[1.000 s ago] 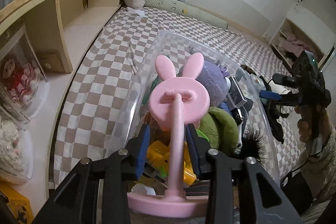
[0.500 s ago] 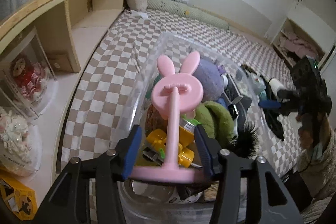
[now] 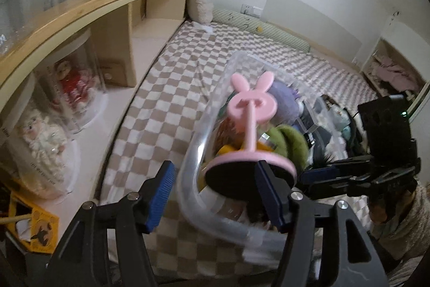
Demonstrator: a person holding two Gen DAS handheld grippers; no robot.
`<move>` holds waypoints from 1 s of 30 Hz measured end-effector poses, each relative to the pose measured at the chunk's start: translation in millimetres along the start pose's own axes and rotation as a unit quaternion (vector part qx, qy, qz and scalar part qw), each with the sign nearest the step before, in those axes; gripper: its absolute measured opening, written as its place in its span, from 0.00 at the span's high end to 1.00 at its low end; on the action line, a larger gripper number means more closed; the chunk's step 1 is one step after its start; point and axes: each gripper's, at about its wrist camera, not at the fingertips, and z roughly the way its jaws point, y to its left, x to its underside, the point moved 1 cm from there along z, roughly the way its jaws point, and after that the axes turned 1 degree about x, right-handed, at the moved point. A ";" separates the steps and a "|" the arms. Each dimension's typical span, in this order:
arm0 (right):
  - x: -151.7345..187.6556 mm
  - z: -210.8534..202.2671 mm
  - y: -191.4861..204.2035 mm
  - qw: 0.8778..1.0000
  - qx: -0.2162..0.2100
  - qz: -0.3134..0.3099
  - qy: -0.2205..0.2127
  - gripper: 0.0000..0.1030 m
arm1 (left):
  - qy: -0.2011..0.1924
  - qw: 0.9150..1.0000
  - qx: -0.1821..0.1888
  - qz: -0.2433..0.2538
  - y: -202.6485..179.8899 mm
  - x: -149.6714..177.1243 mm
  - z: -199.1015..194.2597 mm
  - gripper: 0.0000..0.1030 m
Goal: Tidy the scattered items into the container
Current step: 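Lower the pink stand into the box with the left tool while right releases the smartwatch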
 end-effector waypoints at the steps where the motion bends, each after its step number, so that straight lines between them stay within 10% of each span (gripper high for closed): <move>1: -0.4 4.3 3.2 1.000 0.008 -0.008 0.001 0.56 | 0.004 1.000 -0.011 0.003 0.7 1.7 2.2 0.40; 11: -19.8 16.3 -2.9 0.999 0.042 -0.011 -0.031 0.56 | 0.033 0.997 -0.073 0.025 -3.4 -8.5 42.0 0.40; 30: -15.2 7.7 -16.3 0.999 0.032 0.021 -0.016 0.55 | 0.018 0.999 -0.029 -0.024 0.9 -9.6 28.7 0.35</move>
